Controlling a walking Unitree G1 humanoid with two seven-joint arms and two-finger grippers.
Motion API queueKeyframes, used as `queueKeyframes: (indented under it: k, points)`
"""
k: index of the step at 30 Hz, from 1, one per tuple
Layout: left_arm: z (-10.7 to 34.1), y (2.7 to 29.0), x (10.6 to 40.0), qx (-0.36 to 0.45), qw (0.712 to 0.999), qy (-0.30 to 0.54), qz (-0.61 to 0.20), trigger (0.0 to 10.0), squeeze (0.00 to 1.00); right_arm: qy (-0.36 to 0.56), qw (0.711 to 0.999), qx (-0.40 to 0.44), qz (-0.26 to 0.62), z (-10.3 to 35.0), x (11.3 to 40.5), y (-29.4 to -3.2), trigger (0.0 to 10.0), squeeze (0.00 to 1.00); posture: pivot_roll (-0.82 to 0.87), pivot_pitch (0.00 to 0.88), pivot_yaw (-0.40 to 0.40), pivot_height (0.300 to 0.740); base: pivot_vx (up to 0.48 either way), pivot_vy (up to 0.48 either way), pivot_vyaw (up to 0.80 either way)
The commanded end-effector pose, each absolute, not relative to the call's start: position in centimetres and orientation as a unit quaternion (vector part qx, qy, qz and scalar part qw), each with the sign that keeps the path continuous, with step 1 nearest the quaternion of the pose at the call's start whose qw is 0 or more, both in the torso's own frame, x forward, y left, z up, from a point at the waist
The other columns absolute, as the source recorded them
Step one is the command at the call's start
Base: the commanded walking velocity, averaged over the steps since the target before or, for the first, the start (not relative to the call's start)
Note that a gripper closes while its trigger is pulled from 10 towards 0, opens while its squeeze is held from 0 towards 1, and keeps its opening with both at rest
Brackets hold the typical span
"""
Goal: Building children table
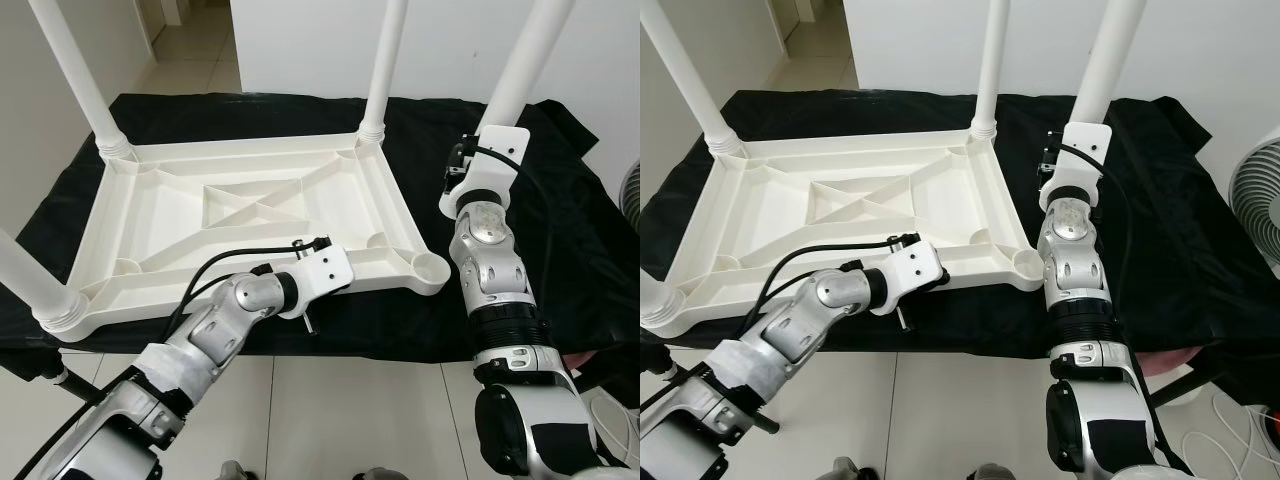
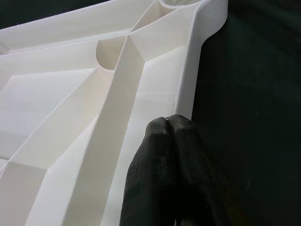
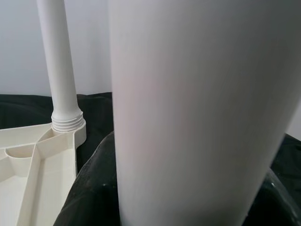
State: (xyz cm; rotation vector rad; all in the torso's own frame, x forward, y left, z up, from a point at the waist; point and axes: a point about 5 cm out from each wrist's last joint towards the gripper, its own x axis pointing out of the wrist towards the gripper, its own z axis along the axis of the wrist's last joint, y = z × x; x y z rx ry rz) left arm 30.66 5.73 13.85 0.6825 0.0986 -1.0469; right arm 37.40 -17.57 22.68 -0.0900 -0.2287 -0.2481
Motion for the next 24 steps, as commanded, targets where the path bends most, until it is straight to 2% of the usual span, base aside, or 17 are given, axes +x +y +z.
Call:
queueKeyframes:
  k: [1, 2, 3, 5, 6, 12, 13, 19, 24]
  points:
    - [10.5, 8.5, 30.3, 0.323, 0.802, 0.148, -0.48, 10.0, 0.0, -0.112, 0.987, -0.041, -0.111, 22.6, 37.5, -17.2, 10.0, 0.0, -0.07, 0.061, 0.007, 0.74, 0.0, 0.0, 0.0]
    - [10.5, 8.5, 30.3, 0.323, 0.802, 0.148, -0.48, 10.0, 0.0, -0.112, 0.987, -0.041, -0.111, 22.6, 37.5, -17.2, 10.0, 0.0, -0.07, 0.061, 0.007, 0.74, 0.0, 0.0, 0.0]
    - [10.8, 8.3, 30.2, 0.315, 0.803, 0.145, -0.484, 10.0, 0.66, -0.111, 0.987, -0.041, -0.108, 22.6, 37.5, -17.1, 10.0, 0.0, -0.07, 0.061, 0.007, 0.74, 0.0, 0.0, 0.0]
    - [11.1, 8.1, 30.2, 0.307, 0.803, 0.14, -0.491, 10.0, 0.66, -0.109, 0.988, -0.04, -0.105, 22.5, 37.5, -17.1, 10.0, 0.0, -0.07, 0.061, 0.007, 0.74, 0.0, 0.0, 0.0]
    - [11.7, 7.7, 30.0, 0.289, 0.803, 0.128, -0.506, 10.0, 1.0, -0.107, 0.988, -0.041, -0.102, 22.3, 37.5, -17.1, 10.0, 0.0, -0.07, 0.065, 0.005, 0.74, 0.0, 0.0, 0.0]
    - [14.3, 6.2, 29.4, 0.245, 0.8, 0.075, -0.542, 10.0, 1.0, -0.1, 0.99, -0.046, -0.092, 21.8, 37.4, -17.0, 10.0, 0.0, -0.07, 0.067, 0.007, 0.74, 0.0, 0.0, 0.0]
    - [15.1, 5.8, 29.2, 0.232, 0.799, 0.059, -0.551, 10.0, 0.0, -0.099, 0.99, -0.047, -0.088, 21.7, 37.3, -16.9, 10.0, 0.0, -0.07, 0.067, 0.007, 0.74, 0.0, 0.0, 0.0]
    - [17.4, 4.8, 29.0, 0.179, 0.812, 0.024, -0.555, 10.0, 0.0, -0.094, 0.993, -0.032, -0.057, 21.0, 37.0, -16.4, 10.0, 0.0, -0.07, 0.066, 0.016, 0.74, 0.0, 0.0, 0.0]
    - [18.7, 4.0, 29.3, 0.12, 0.842, 0.005, -0.526, 10.0, 0.0, -0.083, 0.996, -0.016, 0.017, 19.7, 36.0, -15.6, 10.0, 0.0, -0.07, 0.065, 0.018, 0.74, 0.0, 0.0, 0.0]
